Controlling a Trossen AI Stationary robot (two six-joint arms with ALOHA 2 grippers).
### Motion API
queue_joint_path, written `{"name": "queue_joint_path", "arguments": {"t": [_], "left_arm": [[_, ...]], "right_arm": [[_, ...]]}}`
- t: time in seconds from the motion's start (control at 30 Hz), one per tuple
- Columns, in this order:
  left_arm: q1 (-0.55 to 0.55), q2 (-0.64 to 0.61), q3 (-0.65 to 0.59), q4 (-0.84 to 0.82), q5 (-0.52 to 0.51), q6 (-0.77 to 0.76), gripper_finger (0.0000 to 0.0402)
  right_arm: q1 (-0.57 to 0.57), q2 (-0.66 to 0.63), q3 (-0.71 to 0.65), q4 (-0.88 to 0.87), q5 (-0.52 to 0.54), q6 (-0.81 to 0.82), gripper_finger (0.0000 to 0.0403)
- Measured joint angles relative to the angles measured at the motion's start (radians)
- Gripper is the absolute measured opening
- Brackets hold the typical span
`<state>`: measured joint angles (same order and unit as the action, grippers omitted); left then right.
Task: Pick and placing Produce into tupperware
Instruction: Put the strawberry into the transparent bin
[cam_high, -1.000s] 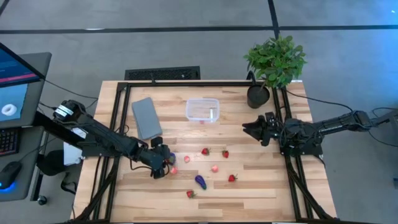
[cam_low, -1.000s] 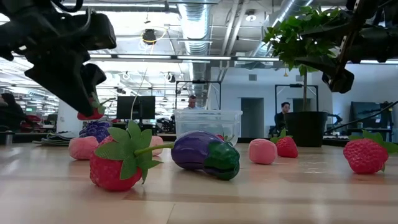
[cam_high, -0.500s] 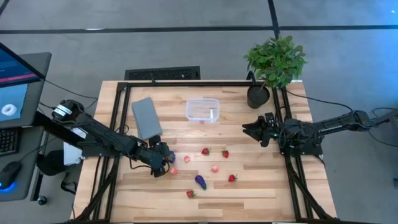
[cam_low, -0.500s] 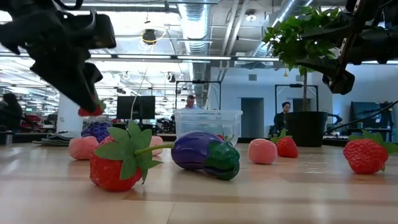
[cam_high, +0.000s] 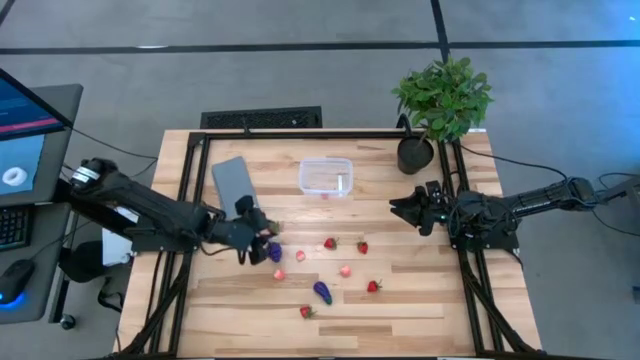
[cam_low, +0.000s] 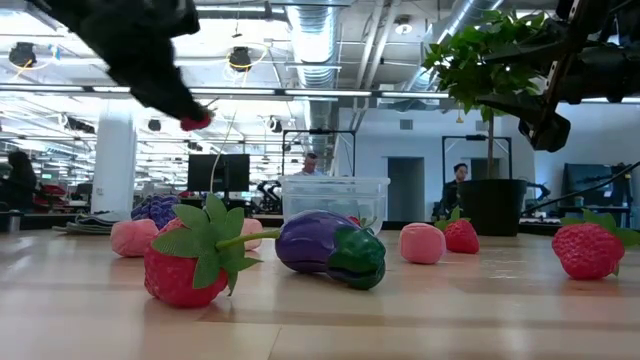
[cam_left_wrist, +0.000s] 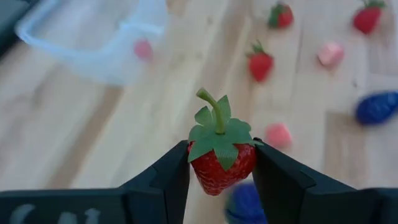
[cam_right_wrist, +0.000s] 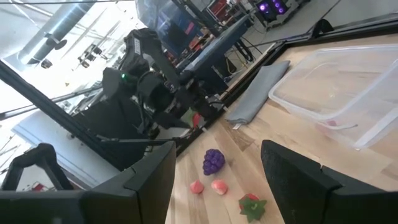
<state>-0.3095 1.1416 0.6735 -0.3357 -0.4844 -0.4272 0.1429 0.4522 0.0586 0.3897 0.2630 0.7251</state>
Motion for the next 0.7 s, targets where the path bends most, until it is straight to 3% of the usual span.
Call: {"name": "queue_joint_path", "arguments": {"t": [0.33, 0.7], "left_arm": [[0.28, 0.006, 0.0, 0.252, 0.128, 0.231, 0.0144], [0.53, 0.054, 0.001, 0.472, 0.321, 0.275, 0.0143]], "right_arm": [[0.0, 0.0, 0.0, 0.001, 0.0, 0.0, 0.026], [0.0, 0.0, 0.0, -0.007, 0.0, 0.0, 0.026]]}}
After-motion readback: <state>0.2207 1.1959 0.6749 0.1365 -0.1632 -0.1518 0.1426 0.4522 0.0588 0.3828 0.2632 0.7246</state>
